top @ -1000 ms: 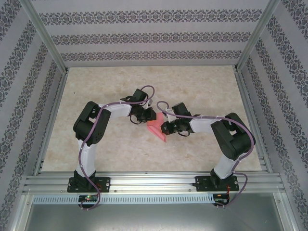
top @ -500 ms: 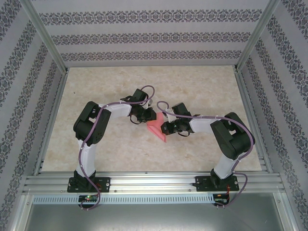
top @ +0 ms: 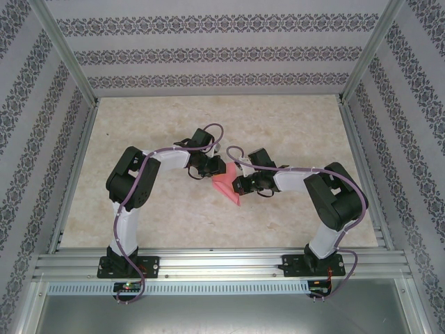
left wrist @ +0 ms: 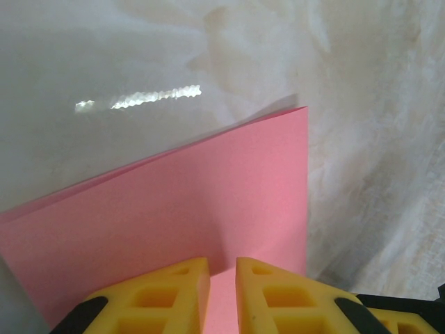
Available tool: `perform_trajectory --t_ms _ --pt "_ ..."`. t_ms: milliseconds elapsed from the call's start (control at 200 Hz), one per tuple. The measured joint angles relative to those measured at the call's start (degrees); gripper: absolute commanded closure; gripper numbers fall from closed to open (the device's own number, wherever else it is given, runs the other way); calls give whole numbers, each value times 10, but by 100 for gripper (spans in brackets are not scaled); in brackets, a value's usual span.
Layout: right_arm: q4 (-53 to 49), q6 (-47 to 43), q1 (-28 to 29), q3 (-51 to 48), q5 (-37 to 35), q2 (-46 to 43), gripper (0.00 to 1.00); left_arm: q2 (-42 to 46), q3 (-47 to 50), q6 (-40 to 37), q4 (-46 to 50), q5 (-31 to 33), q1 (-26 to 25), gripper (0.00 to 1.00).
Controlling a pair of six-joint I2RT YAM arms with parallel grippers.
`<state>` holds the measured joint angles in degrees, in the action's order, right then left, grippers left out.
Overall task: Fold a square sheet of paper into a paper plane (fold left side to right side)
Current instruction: Third fold the triangle at the center of the table.
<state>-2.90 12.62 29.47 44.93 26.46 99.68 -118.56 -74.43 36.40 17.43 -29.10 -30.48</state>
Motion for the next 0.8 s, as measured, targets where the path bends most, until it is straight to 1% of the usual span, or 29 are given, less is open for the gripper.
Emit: perform_trajectory --t_ms 799 --pt "-31 0 0 33 -4 21 100 0 0 0 0 0 0 79"
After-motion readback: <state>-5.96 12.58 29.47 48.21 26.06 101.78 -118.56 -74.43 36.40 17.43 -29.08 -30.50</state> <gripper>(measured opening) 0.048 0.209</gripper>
